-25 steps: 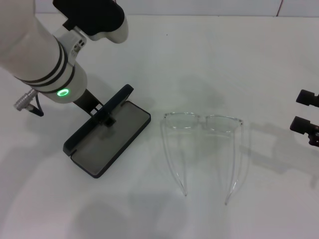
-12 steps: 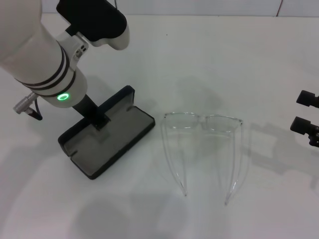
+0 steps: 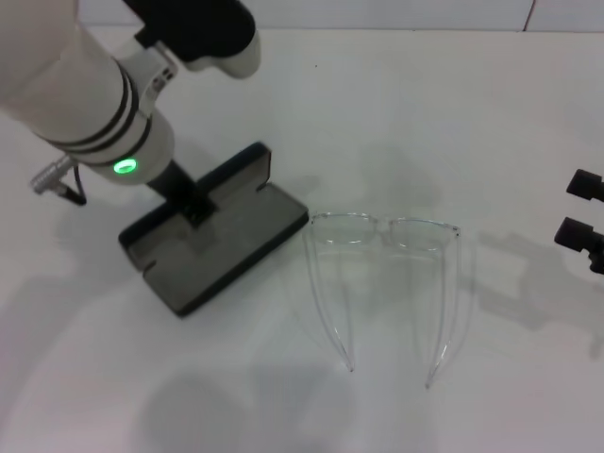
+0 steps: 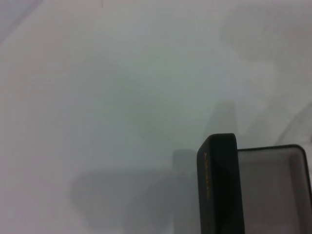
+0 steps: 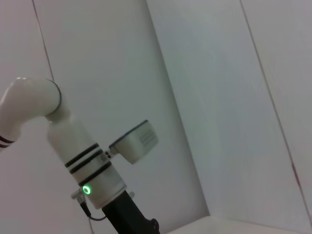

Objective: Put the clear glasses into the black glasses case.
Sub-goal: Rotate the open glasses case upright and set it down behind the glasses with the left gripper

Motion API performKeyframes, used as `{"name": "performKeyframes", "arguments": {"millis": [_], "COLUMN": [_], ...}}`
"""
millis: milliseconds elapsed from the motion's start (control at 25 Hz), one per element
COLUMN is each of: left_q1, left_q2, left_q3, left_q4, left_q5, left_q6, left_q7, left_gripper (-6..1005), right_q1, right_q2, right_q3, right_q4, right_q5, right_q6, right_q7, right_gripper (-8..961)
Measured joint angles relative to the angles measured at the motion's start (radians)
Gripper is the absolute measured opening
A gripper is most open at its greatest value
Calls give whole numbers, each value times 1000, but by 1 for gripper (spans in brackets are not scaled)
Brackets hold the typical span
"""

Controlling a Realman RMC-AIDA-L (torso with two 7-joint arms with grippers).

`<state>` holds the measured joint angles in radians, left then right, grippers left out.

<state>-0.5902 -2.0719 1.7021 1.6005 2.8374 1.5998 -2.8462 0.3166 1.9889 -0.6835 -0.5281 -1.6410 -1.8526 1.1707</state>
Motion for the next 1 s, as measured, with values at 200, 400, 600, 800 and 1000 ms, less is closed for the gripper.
{"name": "performKeyframes", "arguments": {"millis": [200, 400, 600, 800, 1000], "left_q1": [0, 10, 34, 76, 2], "left_q2": [8, -2, -15, -19, -19], "left_q3": [-11, -8, 49, 122, 140], "left_q4": [96, 119, 63, 10, -101], "left_q5": [2, 3, 1, -2, -1], "left_q6": [-36, -164, -361, -550, -572], "left_q7": [96, 304, 486, 635, 660], "left_gripper": [210, 209, 208, 206, 194], "right_q1": [-2, -6, -11, -14, -18], "right_q2": [1, 6, 9, 8, 6], "right_q3": [10, 10, 10, -3, -5], "right_q4": [32, 36, 48, 50, 50], "right_q5": [8, 8, 8, -8, -18], "right_q6": [-7, -35, -52, -110, -174], "right_q7": [-25, -38, -40, -70, -98], "right_gripper": [723, 723, 723, 723, 723]}}
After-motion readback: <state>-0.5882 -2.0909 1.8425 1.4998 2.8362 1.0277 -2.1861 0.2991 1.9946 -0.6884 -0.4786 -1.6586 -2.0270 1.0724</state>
